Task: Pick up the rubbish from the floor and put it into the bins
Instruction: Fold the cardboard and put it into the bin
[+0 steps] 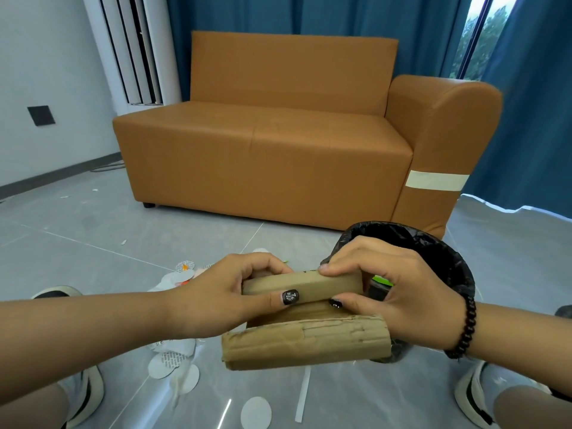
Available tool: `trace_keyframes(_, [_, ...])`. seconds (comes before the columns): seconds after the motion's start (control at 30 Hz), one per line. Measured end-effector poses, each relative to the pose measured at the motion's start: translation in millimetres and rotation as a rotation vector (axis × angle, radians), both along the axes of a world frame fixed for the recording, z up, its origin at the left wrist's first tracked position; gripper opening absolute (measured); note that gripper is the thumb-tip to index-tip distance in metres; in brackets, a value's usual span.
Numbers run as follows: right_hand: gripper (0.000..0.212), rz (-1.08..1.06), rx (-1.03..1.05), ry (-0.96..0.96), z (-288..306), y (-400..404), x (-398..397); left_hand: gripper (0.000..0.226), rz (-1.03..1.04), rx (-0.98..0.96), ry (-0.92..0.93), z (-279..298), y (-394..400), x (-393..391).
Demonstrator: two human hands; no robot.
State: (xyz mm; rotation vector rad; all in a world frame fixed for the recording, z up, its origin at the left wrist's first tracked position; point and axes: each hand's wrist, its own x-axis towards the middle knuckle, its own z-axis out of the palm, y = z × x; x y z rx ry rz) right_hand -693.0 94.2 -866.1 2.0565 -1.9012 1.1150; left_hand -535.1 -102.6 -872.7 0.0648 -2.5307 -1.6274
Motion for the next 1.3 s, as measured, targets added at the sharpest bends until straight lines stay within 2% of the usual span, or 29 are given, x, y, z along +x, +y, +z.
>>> trace_keyframes(0.17, [0.032,-0.053,0.077,-0.015,-2,-3,2,0.022,0.054,-0.077,0.114,1,1,-4])
trace_keyframes(0.23, [0.041,-0.08,0.253,-0.282,-1,-3,-2,0.02,0.094,-0.14,0.187,1,1,-5])
trace_keyframes(0.3, [0.045,-0.051,0.434,-0.768,0,-3,-5,0.024,0.127,-0.27,0.267,2,0,-5])
trace_keyframes(0.33, [0.047,-0.017,0.477,-0.939,-2,-2,-6,0.025,0.127,-0.363,0.303,3,-1,-5])
trace_keyframes(0.37, [0.052,0.017,0.491,-1.013,-4,-2,-7,0.024,0.12,-0.471,0.344,5,-1,-4])
trace_keyframes(0.47, [0.074,0.073,0.459,-1.102,-12,-3,-7,0.023,0.067,-0.847,0.5,10,-4,-3])
trace_keyframes(0.53, [0.077,0.056,0.423,-1.12,-13,-5,-7,0.023,0.011,-1.072,0.591,12,-8,-5])
trace_keyframes(0.6, [0.074,0.033,0.382,-1.11,-13,-6,-10,0.026,-0.008,-1.156,0.579,14,-9,-6])
trace_keyframes(0.7, [0.065,-0.001,0.309,-1.073,-11,-5,-10,0.033,0.029,-1.028,0.447,13,-5,-7])
trace_keyframes(0.83, [0.031,-0.025,0.25,-0.989,-1,-3,-7,0.037,0.089,-0.597,0.265,10,-2,-9])
trace_keyframes(0.87, [0.029,-0.03,0.237,-0.964,1,-2,-6,0.038,0.077,-0.483,0.226,8,-2,-10])
trace_keyframes(0.97, [0.038,-0.012,0.223,-0.912,1,-1,-7,0.041,0.008,-0.139,0.113,4,-1,-9])
trace_keyframes(1.03, [0.041,-0.005,0.203,-0.892,0,0,-8,0.043,-0.024,0.023,0.064,1,-2,-8])
trace_keyframes(1.13, [0.043,0.004,0.163,-0.853,3,-1,-9,0.053,0.019,0.181,-0.068,0,-5,-7])
trace_keyframes(1.23, [0.045,0.054,0.135,-0.783,3,0,-9,0.043,-0.004,0.28,-0.191,-1,-6,-8])
trace_keyframes(1.3, [0.049,0.053,0.141,-0.741,1,-1,-8,0.036,0.014,0.25,-0.156,-3,-5,-8])
